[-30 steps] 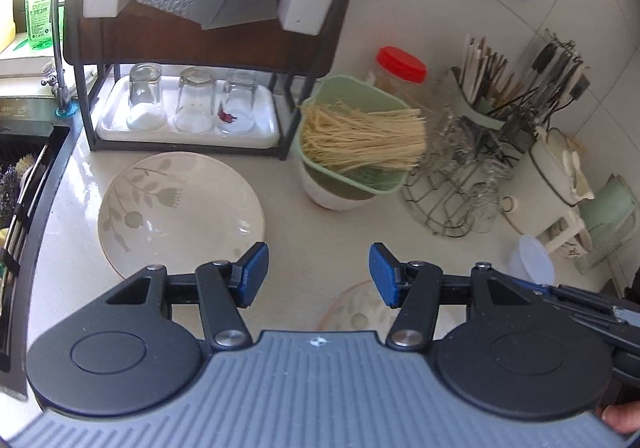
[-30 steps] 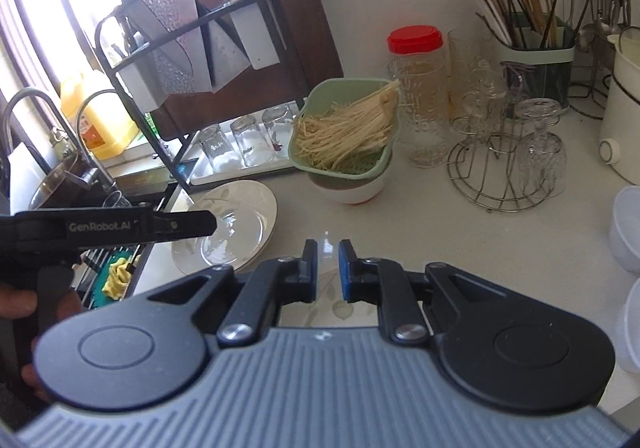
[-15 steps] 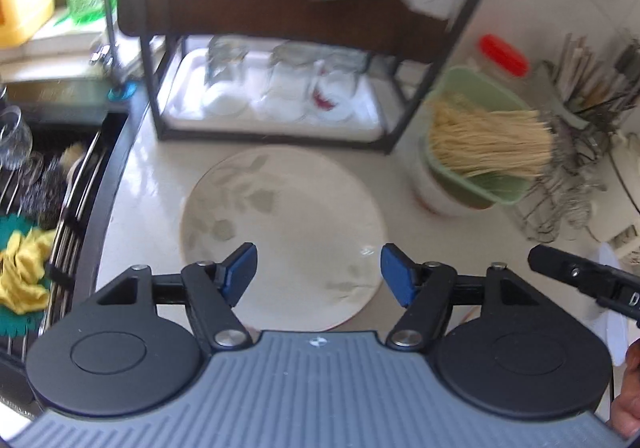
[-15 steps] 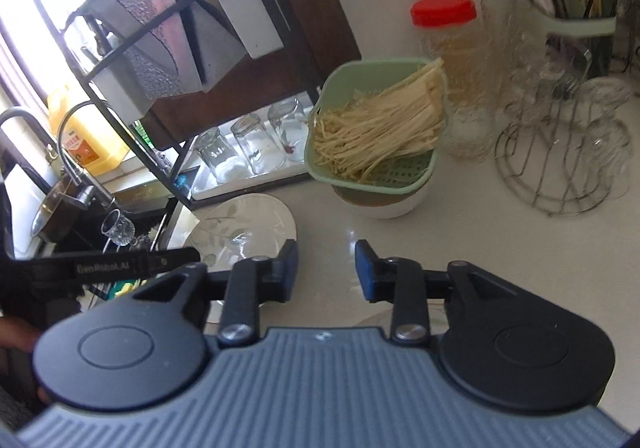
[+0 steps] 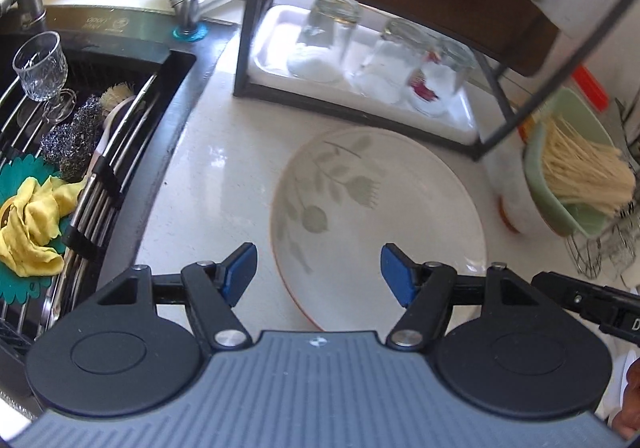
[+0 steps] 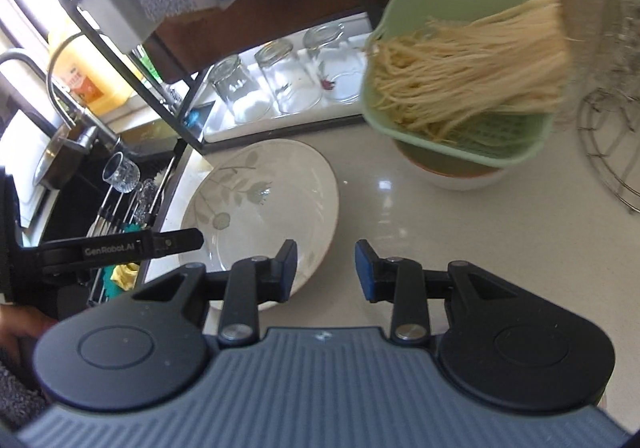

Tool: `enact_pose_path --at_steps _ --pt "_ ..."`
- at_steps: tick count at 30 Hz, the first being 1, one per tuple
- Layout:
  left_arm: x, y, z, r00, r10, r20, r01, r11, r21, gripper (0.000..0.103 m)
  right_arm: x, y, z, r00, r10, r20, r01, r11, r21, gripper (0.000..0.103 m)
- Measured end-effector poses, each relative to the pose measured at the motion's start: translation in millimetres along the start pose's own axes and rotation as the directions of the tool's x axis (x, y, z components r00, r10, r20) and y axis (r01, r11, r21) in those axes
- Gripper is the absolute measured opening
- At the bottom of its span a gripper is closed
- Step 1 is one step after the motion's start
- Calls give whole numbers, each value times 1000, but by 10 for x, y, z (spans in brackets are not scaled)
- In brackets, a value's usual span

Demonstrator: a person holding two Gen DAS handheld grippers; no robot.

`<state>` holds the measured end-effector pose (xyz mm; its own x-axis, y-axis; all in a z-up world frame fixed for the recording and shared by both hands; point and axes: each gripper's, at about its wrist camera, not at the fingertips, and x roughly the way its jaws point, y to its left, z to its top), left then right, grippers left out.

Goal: Organize plates and bowls
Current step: 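Close both grippers on the second leaf-pattern plate rim, then lift the second leaf-pattern plate and carry it toward the plate stack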

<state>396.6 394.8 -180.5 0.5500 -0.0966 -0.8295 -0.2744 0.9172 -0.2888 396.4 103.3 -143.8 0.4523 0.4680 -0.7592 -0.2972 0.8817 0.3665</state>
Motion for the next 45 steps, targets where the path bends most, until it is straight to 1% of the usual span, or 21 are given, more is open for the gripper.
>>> enact_pose_path --at_steps 3,5,6,7,8,9,10,12,15,19,22,25,28,30,32,36,38,45 --pt "71 59 81 1000 -17 -9 17 1000 -8 71 149 14 70 1000 7 -19 -7 1000 11 35" --pt "117 72 121 1000 -12 -13 12 1000 9 67 238 22 107 1000 13 -21 -12 1000 23 33" --pt "139 64 136 1000 -7 -16 7 1000 23 61 279 29 119 1000 11 -26 -10 1000 28 30" --pt "159 60 151 1000 -9 -18 9 999 35 58 322 33 132 999 11 -35 -10 999 32 29" --pt "178 61 166 1000 -17 -22 18 999 42 57 356 36 142 999 10 -42 -8 999 35 28" --pt "206 72 189 999 -28 -33 29 999 40 54 385 38 147 999 5 -46 -3 999 34 28" --pt "233 94 219 998 -36 -45 37 999 28 51 417 35 154 999 -6 -51 8 999 33 28" --pt "261 157 287 997 -59 -43 59 998 -8 48 472 12 165 998 -19 -59 21 999 38 24" --pt "305 200 352 997 -60 -40 59 998 -34 45 542 -23 171 997 -14 -72 17 998 53 24" --pt "386 238 392 996 -73 -56 70 995 -66 40 601 15 208 996 -36 -78 38 999 24 24" --pt "427 239 401 995 -77 -57 73 995 -70 39 640 -12 224 996 -28 -86 31 999 36 24" --pt "429 252 406 996 -75 -46 71 994 -83 37 688 -6 219 995 -26 -92 28 999 21 24" --pt "422 237 411 996 -66 -58 63 996 -60 37 704 2 217 996 -19 -89 20 1000 8 24" --pt "415 271 409 994 -82 -75 77 995 -64 37 691 -20 217 996 -9 -90 11 1000 17 25" --pt "392 318 389 991 -101 -91 92 990 -104 37 658 -27 211 997 5 -82 -3 1000 21 25" --pt "263 308 342 981 -151 -120 136 983 -125 37 539 -14 195 998 -7 -67 9 1000 26 25" --pt "166 289 324 978 -173 -112 157 978 -139 37 444 -4 173 998 -21 -55 22 999 31 25" --pt "-161 183 292 973 -219 -78 207 969 -135 37 121 13 36 999 -36 -22 37 998 50 25"
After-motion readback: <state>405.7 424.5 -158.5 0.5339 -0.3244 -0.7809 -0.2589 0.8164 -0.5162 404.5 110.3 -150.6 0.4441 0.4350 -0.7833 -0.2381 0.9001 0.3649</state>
